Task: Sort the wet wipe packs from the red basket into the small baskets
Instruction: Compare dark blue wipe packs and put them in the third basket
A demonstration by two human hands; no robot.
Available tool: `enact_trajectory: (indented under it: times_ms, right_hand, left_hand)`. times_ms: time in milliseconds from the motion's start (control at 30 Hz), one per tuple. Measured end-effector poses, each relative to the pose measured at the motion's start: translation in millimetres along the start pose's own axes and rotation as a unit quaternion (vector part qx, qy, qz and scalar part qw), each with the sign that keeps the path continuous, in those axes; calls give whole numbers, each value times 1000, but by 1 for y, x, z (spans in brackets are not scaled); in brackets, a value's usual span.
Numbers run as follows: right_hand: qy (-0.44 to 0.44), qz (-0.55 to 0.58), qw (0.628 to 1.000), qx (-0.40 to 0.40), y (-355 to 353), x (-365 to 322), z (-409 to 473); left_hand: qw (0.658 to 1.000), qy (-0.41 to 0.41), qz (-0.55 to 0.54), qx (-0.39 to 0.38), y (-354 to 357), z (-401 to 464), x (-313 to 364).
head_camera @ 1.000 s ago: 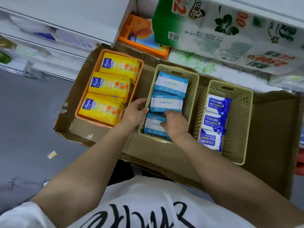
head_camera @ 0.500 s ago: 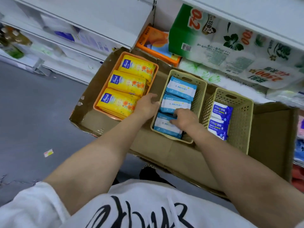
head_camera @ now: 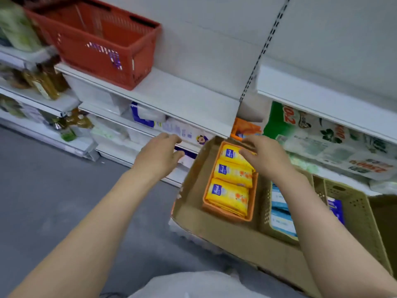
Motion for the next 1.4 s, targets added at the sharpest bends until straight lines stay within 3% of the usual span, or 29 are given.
enact_trajectory:
  times_ms: [333,600,833,1033,1167,1400]
  right_hand:
    - [-71,99,992,35,81,-174,86]
    - [-100,152,982,41,135,-297,274]
    - [-117,161,979,51,136,-403,428]
    - [-73,146,984,69,152,-429,512]
    - [6,131,987,97,168,-426,549]
    - [140,82,986,-40,200,-402,611]
  left_hand:
    - [995,-47,16,84,-79,23,-205]
    - [995,-57,41,75,-131,154,-358]
    - [992,-61,24,110,-196,277,-465]
    - [992,13,-31,126,-206,392,-502]
    - [990,103,-31,88,-197,472,-515]
    - [989,122,-18,-78,-167,554,-514]
Point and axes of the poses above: each hand's wrist, its own z-axis towards the middle knuckle, its own y-axis out of the palm, x = y × z, the point moved 3 cm from there along z, towards the middle knuckle, and after that the axes turned 15 degrees about z, right-handed, at the moved point
